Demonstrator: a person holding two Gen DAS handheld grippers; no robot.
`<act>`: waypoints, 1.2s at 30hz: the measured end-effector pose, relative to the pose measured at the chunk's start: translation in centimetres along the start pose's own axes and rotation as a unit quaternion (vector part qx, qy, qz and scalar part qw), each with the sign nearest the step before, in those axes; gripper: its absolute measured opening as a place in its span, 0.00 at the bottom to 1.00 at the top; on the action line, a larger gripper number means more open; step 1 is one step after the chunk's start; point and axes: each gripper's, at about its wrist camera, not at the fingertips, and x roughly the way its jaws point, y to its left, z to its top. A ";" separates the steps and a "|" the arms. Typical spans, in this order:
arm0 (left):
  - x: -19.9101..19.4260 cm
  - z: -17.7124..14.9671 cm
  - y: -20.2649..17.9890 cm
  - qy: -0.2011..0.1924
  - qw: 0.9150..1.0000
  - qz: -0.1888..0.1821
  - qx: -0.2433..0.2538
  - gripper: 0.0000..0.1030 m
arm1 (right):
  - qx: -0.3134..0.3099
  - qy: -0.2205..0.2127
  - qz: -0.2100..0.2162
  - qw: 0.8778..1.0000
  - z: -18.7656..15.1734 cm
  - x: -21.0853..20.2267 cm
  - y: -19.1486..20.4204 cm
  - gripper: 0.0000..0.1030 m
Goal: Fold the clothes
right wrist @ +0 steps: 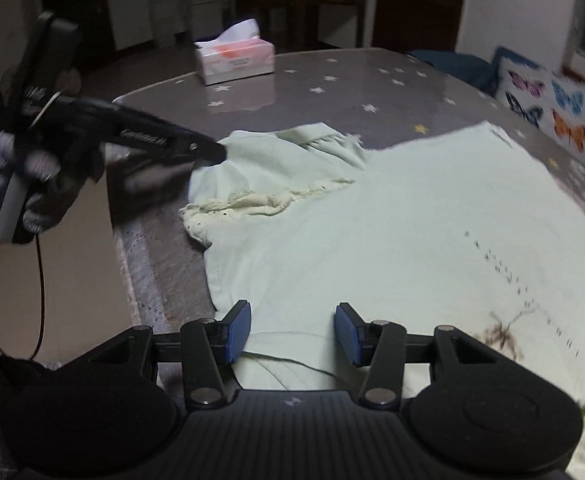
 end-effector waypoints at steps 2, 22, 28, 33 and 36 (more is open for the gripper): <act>-0.1 0.2 0.2 -0.005 1.000 0.001 -0.003 0.13 | -0.007 -0.005 -0.002 1.000 0.4 -0.1 0.2 0.46; 0.4 -0.2 -0.5 0.005 1.000 -0.023 -0.021 0.08 | 0.009 -0.020 0.035 0.999 2.2 3.0 0.4 0.46; -0.9 1.3 -0.8 -0.037 0.998 -0.044 -0.031 0.03 | 0.009 -0.023 0.035 0.999 2.3 3.3 0.7 0.46; -3.0 2.5 -3.4 -0.078 0.991 -0.106 0.003 0.03 | 0.016 -0.025 0.039 0.999 2.4 3.3 0.4 0.46; -3.4 2.8 -5.4 -0.081 0.985 -0.152 0.024 0.03 | 0.032 -0.035 0.040 0.998 2.3 2.7 -0.1 0.46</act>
